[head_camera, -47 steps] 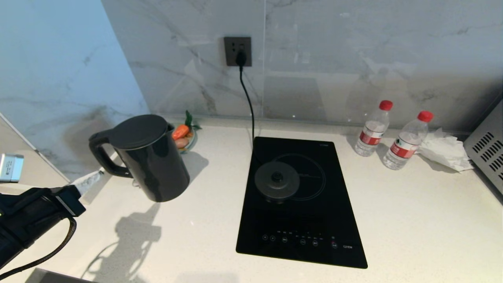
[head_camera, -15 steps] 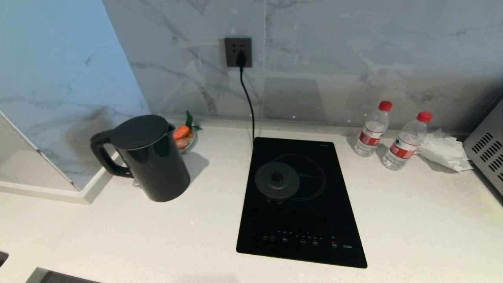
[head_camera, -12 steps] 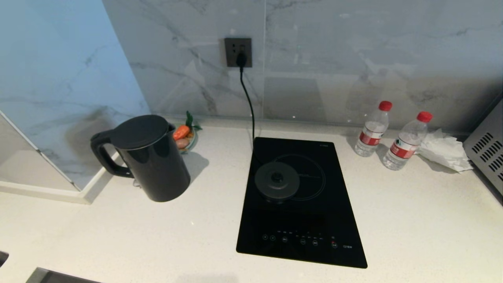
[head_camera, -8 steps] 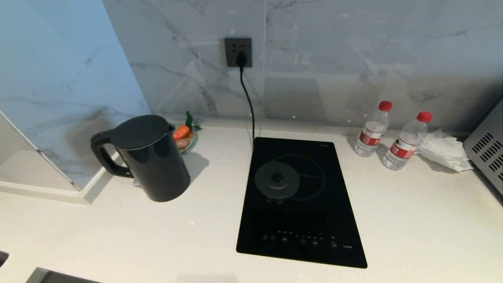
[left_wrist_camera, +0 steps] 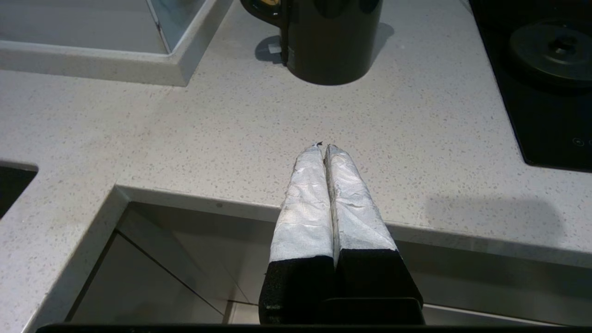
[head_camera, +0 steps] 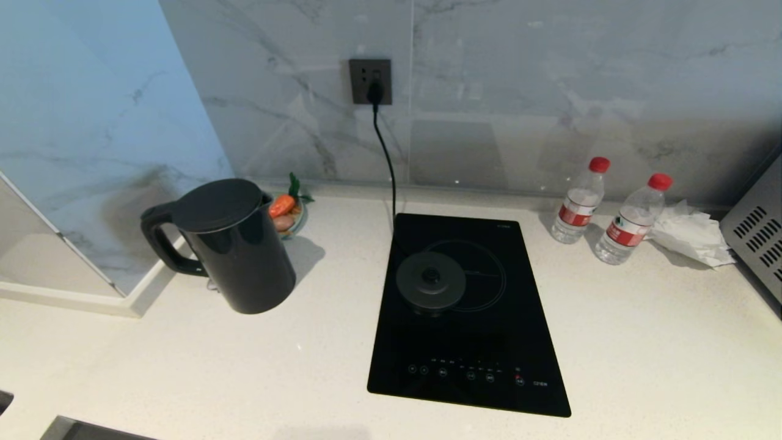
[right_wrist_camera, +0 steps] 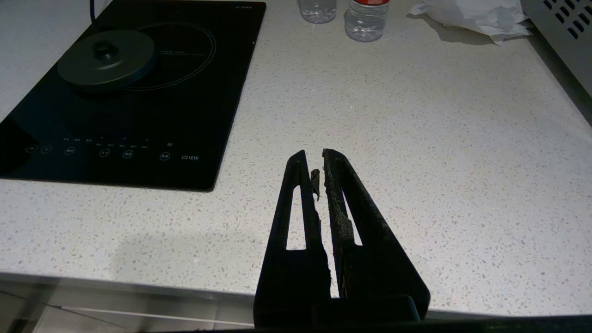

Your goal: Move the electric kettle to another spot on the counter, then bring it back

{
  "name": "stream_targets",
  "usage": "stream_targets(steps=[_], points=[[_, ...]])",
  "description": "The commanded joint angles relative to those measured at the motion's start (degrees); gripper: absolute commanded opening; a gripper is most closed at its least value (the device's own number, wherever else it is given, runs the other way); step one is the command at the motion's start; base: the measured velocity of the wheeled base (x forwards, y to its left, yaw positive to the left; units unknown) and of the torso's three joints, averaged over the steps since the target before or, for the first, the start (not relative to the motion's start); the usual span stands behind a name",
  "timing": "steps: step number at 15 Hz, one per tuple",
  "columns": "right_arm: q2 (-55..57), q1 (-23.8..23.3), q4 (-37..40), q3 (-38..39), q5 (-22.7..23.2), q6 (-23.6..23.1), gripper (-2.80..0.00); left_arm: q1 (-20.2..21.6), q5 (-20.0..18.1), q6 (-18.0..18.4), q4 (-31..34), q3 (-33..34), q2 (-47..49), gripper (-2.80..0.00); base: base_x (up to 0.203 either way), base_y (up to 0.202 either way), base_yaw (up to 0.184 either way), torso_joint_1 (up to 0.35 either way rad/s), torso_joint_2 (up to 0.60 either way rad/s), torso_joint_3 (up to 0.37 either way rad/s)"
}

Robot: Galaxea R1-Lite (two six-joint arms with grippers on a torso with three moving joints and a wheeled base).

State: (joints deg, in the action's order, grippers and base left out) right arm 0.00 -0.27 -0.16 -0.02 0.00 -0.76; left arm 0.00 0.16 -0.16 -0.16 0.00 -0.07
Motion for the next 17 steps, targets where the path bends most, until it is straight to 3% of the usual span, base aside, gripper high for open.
stream_targets(steps=[1, 17], points=[[0.0, 0.0, 0.0, 0.0, 0.0, 0.0, -2.80, 0.1, 0.0, 0.0, 0.0, 0.0, 0.2, -2.80, 0.000, 0.000, 0.000, 0.000, 0.00, 0.000], [0.0, 0.0, -0.1, 0.0, -0.1, 0.8, -2.80, 0.0, 0.0, 0.0, 0.0, 0.0, 0.2, -2.80, 0.000, 0.000, 0.000, 0.000, 0.00, 0.000]])
